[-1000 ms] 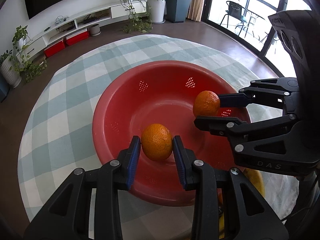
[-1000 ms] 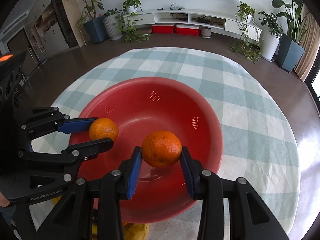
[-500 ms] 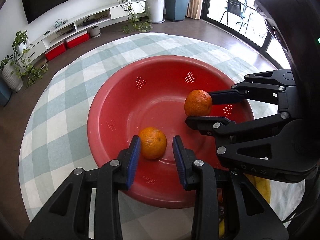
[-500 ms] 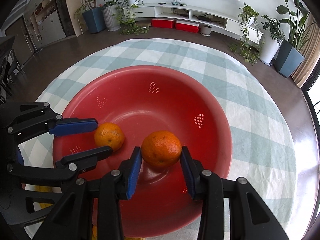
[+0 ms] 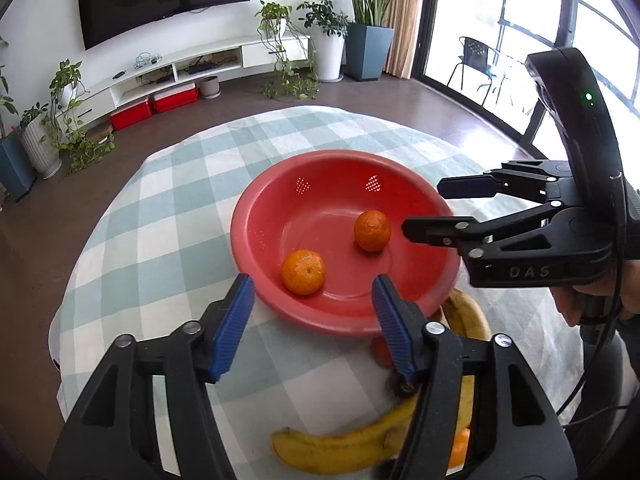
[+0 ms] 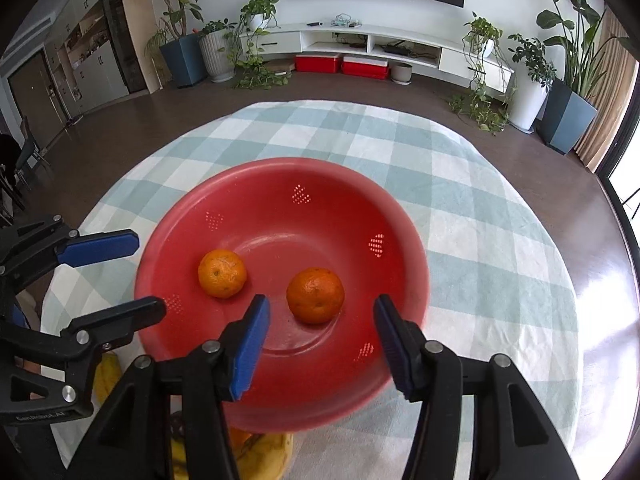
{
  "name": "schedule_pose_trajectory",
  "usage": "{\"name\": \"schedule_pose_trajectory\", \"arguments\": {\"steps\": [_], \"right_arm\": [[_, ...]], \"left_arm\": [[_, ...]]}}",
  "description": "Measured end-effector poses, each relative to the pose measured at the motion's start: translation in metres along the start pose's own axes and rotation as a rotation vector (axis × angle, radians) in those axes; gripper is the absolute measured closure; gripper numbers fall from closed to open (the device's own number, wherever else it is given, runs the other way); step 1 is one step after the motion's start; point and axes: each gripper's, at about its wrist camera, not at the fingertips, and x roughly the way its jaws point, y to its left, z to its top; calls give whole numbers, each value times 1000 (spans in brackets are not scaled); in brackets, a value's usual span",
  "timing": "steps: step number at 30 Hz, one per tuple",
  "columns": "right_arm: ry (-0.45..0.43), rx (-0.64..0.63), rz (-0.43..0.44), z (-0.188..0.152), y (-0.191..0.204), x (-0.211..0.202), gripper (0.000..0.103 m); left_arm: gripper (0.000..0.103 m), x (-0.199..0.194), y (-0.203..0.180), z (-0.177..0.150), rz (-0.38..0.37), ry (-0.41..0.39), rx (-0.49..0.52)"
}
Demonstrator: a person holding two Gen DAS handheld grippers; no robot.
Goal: Organize fruits
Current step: 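Grasp the dark cherry with the left tool while the right tool grasps a tomato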
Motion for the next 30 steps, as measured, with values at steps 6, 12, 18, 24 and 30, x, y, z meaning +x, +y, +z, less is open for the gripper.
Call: {"name": "schedule_pose_trajectory", "arguments": {"steps": [6,12,18,24,30], "right_arm": [[-164,97,93,-47,-12,-74,19],[-248,179,147,-125,-3,-118,13],[-256,199,155,-187,19,-120,12],[-191,197,146,-198,34,-103,19],[-179,194,142,-210,39,-101,25]], "left_arm": [[16,-52,-5,-52,-32,-54,-60],[6,-69,-27,-120,-72,-40,-72],[0,-77,-60,-161,14,-46,38],[7,-61,-60,-164,3,41,22],[38,-35,-63,-158,-35,111,100]]}}
